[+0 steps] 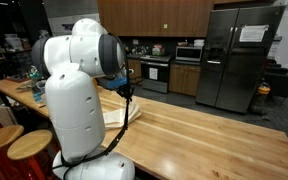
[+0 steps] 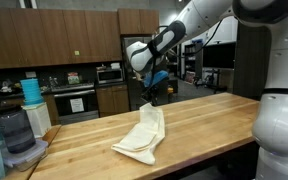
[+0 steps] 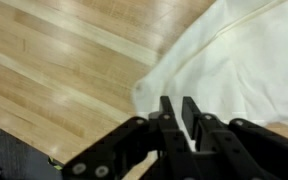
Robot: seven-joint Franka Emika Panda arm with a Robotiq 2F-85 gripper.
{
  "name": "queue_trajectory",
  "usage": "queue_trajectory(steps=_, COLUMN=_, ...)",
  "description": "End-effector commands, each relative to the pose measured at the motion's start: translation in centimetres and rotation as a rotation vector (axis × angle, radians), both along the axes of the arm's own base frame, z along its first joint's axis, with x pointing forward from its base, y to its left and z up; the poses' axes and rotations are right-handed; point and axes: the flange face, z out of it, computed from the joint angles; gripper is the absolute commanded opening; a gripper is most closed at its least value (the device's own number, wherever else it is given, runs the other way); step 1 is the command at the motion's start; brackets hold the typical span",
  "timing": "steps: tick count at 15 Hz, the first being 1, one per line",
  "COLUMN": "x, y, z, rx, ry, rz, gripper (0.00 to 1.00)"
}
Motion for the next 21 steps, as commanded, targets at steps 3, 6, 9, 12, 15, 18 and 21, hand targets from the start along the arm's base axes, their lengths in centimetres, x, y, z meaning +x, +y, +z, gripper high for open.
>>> queue_trajectory(steps=3, x=-0.9, y=0.3, z=1.4, rx=0.049, ry=-0.048, rz=-0.007, gripper=0.65)
queue_trajectory(steps=6, x=-2.2, y=2.0, z=1.5, rx=0.067, ry=-0.010, rz=0.071, gripper=0.85)
queue_trajectory(steps=9, x=-3.7, y=4.0, z=1.1, rx=0.098, ry=0.040, rz=0.169, gripper=1.00)
queue_trajectory(steps=12, x=-5.2, y=5.6, z=0.7, rx=0.160, ry=0.120, rz=0.308, gripper=1.00)
queue_trajectory(steps=15, x=-6.3, y=6.1, z=0.5, rx=0.209, ry=0.197, rz=0.417, gripper=1.00)
queue_trajectory(steps=18, x=-7.1, y=5.9, z=0.3, rx=0.237, ry=0.280, rz=0.502, gripper=1.00)
queue_trajectory(steps=21, x=-8.0, y=5.3, z=-0.4, rx=0.246, ry=0.385, rz=0.590, gripper=1.00)
